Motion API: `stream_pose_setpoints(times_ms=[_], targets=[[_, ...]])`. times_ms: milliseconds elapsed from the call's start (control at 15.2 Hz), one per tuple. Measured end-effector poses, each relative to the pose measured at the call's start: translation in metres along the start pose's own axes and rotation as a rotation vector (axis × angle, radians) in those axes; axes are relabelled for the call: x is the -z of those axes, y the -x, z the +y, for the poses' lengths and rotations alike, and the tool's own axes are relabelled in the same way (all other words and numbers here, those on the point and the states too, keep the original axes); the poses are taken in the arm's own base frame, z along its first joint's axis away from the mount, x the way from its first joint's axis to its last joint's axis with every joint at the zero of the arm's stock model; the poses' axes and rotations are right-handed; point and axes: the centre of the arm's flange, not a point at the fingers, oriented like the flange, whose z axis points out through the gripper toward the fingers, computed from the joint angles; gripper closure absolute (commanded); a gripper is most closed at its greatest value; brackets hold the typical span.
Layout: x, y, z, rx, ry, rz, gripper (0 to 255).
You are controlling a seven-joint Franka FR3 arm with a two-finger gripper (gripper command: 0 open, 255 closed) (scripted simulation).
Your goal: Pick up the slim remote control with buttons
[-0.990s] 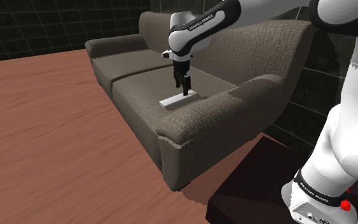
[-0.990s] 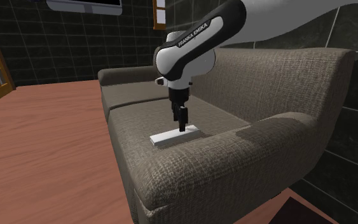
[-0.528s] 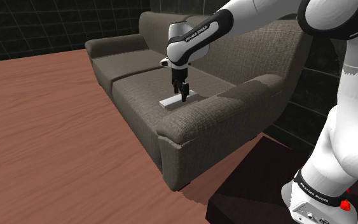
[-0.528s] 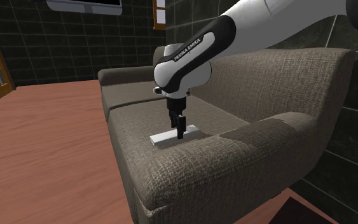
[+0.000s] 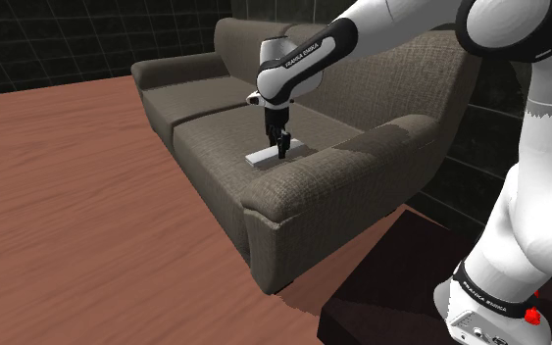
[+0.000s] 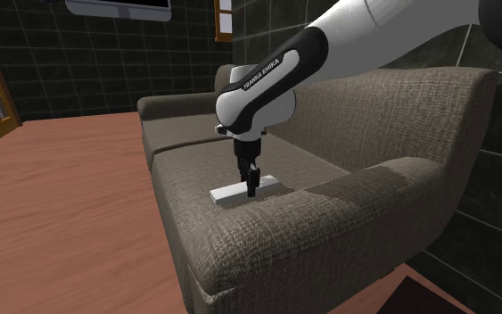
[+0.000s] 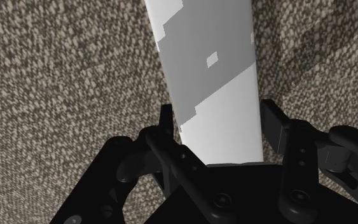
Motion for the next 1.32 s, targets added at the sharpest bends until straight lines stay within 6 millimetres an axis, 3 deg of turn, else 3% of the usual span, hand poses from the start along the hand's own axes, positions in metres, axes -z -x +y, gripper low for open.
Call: stream_pose_setpoints(times_ms=[396,1320], targets=[[0.005,0.000,0.000,0.000,-0.001,-0.001,255],[0.075,0.000,0.001,0.000,-0.002,0.000,255]])
